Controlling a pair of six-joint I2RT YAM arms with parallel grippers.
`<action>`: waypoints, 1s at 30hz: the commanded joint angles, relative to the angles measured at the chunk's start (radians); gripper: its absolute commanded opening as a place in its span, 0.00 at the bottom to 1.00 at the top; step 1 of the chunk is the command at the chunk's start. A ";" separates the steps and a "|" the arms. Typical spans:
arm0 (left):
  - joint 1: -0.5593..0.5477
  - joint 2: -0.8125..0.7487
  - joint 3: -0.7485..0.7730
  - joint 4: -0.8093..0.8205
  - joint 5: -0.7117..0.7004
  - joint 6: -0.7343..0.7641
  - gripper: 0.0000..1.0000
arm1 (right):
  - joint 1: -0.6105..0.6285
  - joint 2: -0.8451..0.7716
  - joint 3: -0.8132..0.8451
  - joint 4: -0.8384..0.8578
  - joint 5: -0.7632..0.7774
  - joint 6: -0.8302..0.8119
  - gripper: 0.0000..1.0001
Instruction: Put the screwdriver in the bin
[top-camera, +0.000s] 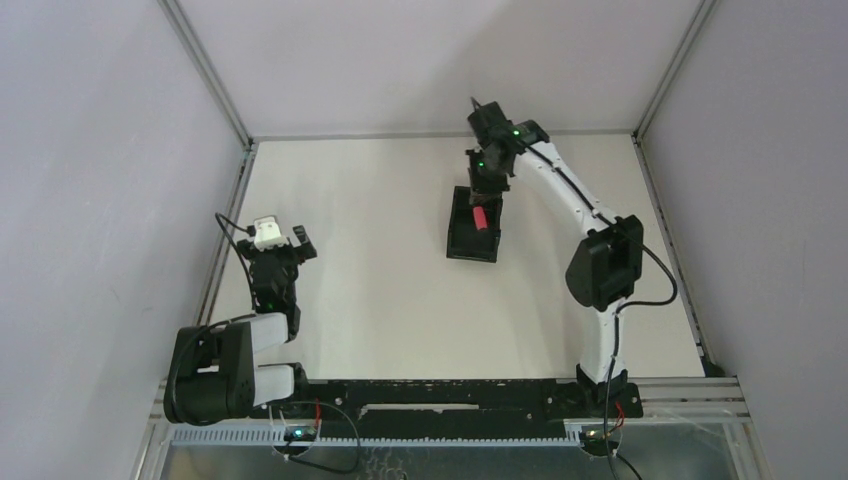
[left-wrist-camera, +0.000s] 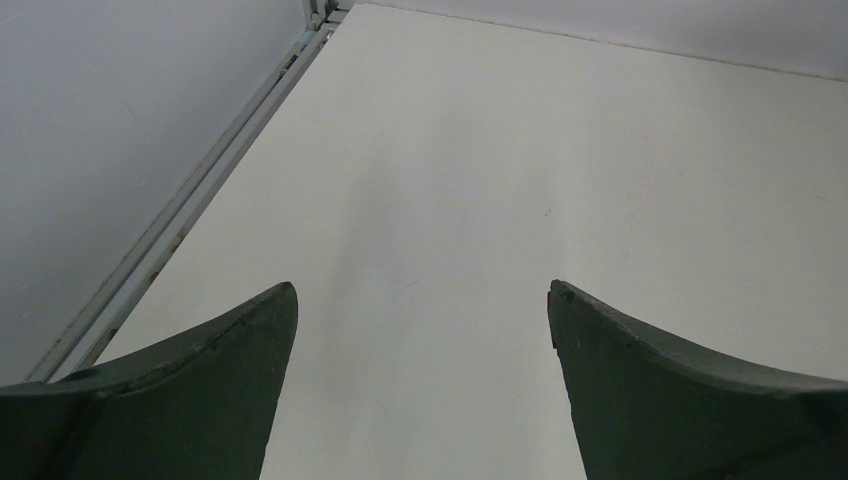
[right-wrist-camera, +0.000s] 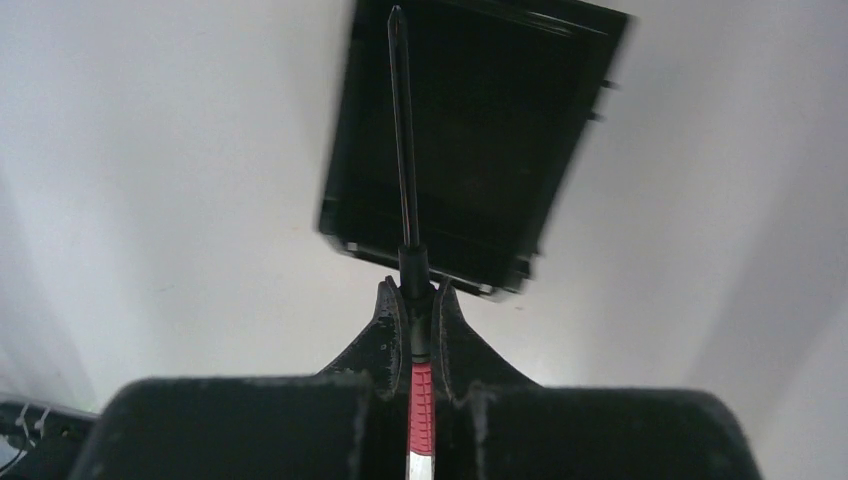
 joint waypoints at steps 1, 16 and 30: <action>-0.004 0.001 0.013 0.040 -0.002 0.016 1.00 | 0.032 0.036 0.084 0.013 0.016 -0.019 0.00; -0.004 0.001 0.014 0.040 -0.002 0.016 1.00 | 0.081 0.129 -0.161 0.302 0.068 -0.151 0.01; -0.004 0.001 0.013 0.040 -0.003 0.016 1.00 | 0.085 -0.007 -0.196 0.319 0.109 -0.132 0.59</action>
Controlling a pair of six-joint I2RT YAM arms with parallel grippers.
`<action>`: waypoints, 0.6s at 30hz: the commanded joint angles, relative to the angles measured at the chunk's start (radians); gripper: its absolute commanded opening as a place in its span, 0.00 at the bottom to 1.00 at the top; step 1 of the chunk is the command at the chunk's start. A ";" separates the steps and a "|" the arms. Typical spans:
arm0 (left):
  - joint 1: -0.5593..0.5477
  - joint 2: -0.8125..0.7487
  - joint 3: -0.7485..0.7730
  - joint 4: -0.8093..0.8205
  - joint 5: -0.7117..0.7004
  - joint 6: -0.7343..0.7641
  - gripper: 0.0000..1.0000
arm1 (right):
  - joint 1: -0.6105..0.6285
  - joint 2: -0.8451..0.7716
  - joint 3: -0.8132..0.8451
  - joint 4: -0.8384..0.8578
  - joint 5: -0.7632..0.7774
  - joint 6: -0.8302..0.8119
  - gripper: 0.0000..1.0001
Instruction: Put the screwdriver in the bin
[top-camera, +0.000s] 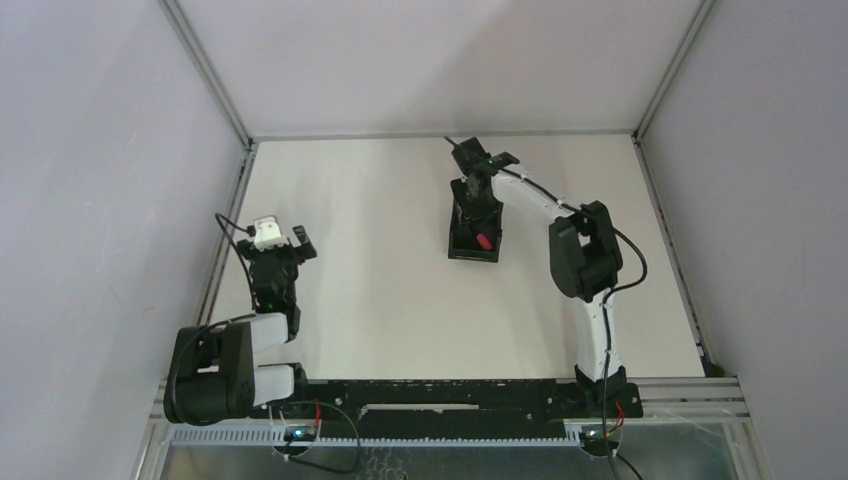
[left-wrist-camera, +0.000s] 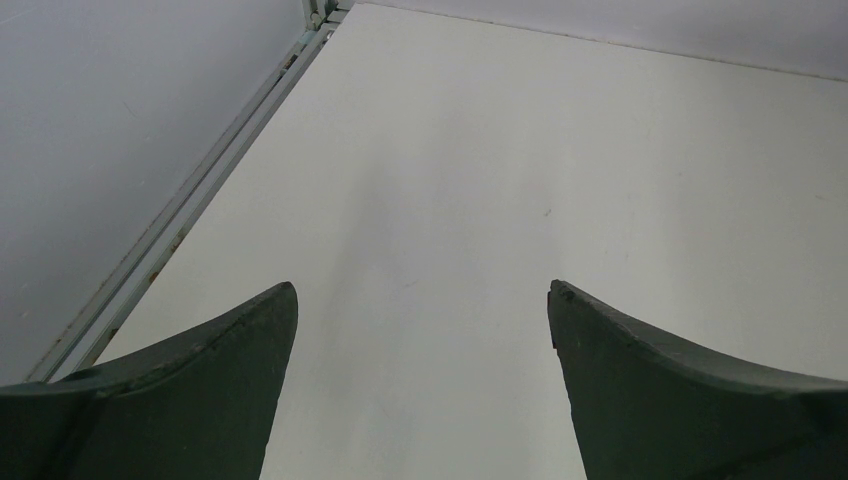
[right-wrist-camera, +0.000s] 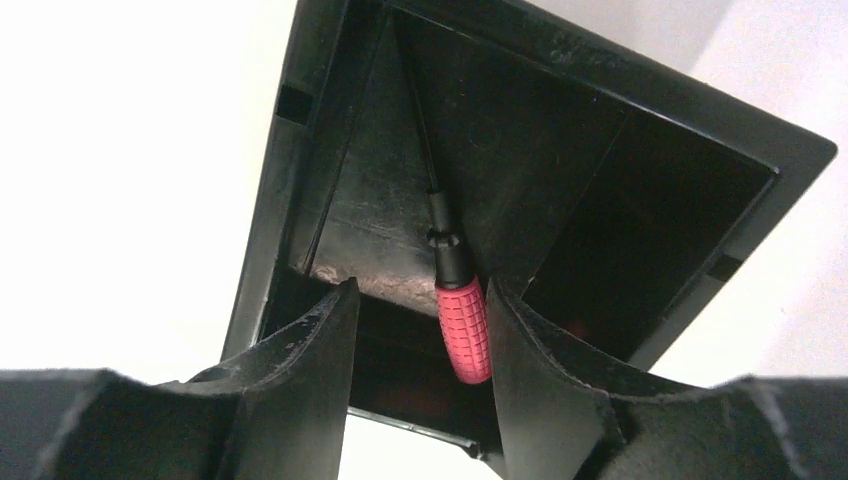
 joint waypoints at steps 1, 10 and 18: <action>-0.004 0.001 0.013 0.040 -0.003 0.017 1.00 | 0.012 -0.203 -0.025 0.062 0.023 0.006 0.62; -0.004 0.002 0.014 0.040 -0.002 0.016 1.00 | 0.006 -0.732 -0.426 0.362 0.032 -0.008 1.00; -0.004 0.001 0.013 0.040 -0.003 0.016 1.00 | -0.114 -1.128 -0.871 0.558 0.029 0.076 1.00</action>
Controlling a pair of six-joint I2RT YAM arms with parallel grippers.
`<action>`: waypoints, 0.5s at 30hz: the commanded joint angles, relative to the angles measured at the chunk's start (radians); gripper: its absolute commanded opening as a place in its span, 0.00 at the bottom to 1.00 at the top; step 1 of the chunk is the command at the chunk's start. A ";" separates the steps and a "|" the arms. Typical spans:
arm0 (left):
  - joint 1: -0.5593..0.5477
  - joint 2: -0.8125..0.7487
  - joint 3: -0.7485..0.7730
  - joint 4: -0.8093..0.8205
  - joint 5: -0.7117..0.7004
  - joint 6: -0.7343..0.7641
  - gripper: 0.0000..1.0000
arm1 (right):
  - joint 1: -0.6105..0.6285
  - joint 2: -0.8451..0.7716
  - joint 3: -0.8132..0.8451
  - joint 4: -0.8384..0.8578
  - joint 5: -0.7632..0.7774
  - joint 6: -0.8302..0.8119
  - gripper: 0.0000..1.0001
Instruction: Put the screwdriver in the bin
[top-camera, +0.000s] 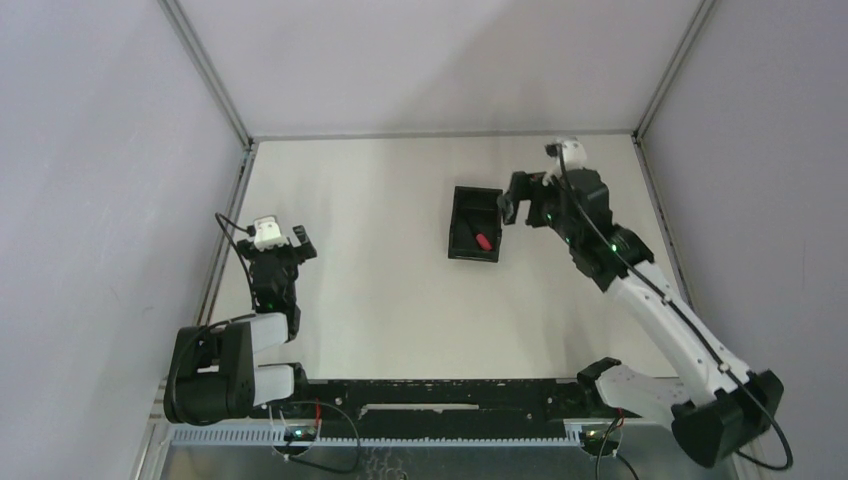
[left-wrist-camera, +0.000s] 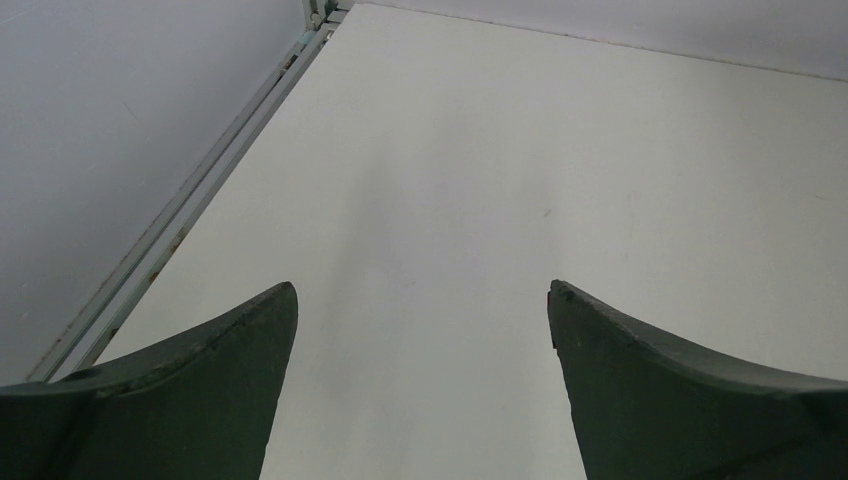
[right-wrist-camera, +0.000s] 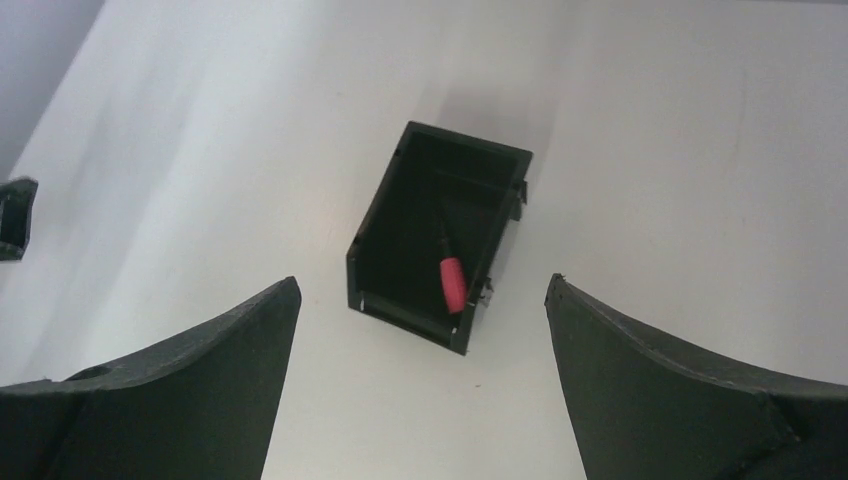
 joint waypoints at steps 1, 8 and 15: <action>-0.004 0.001 0.014 0.040 -0.002 0.016 1.00 | -0.083 -0.123 -0.218 0.110 0.013 0.077 1.00; -0.004 0.001 0.014 0.040 -0.002 0.016 1.00 | -0.159 -0.407 -0.518 0.136 0.059 0.162 1.00; -0.004 0.001 0.014 0.040 -0.002 0.016 1.00 | -0.160 -0.619 -0.743 0.178 0.063 0.244 1.00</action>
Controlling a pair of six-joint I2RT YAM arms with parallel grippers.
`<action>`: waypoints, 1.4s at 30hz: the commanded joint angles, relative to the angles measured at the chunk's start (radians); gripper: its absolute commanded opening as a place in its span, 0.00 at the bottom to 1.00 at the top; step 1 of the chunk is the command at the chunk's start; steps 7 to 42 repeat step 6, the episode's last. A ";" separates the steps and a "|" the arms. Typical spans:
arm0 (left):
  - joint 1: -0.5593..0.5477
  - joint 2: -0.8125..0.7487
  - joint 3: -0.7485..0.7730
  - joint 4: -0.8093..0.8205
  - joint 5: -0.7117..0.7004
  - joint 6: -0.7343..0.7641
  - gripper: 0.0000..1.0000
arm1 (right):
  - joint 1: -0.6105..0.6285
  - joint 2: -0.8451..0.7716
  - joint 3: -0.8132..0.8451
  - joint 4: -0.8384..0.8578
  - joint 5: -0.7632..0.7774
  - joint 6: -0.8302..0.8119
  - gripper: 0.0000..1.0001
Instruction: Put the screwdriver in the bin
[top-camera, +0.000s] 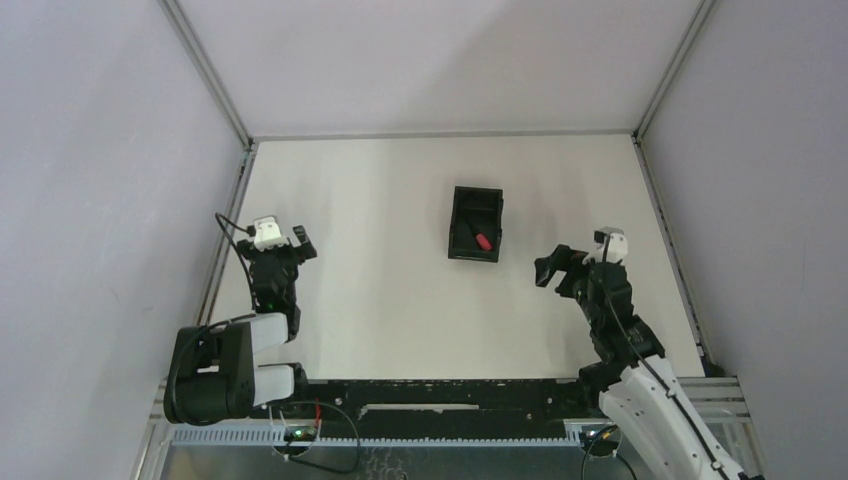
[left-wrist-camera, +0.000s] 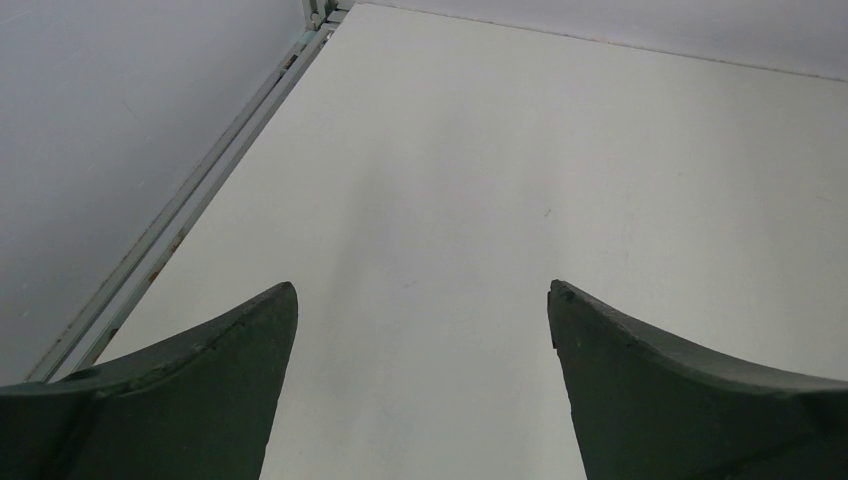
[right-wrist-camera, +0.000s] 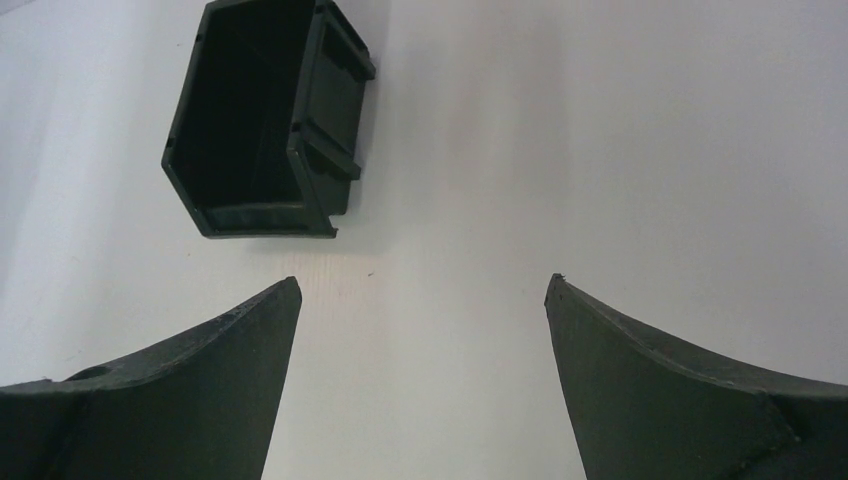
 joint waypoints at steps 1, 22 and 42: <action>-0.003 0.001 0.013 0.040 -0.003 0.017 1.00 | 0.000 -0.097 -0.095 0.078 0.018 0.081 1.00; -0.004 0.001 0.014 0.040 -0.002 0.016 1.00 | 0.000 -0.156 -0.132 0.093 0.013 0.074 1.00; -0.004 0.001 0.014 0.040 -0.002 0.016 1.00 | 0.000 -0.156 -0.132 0.093 0.013 0.074 1.00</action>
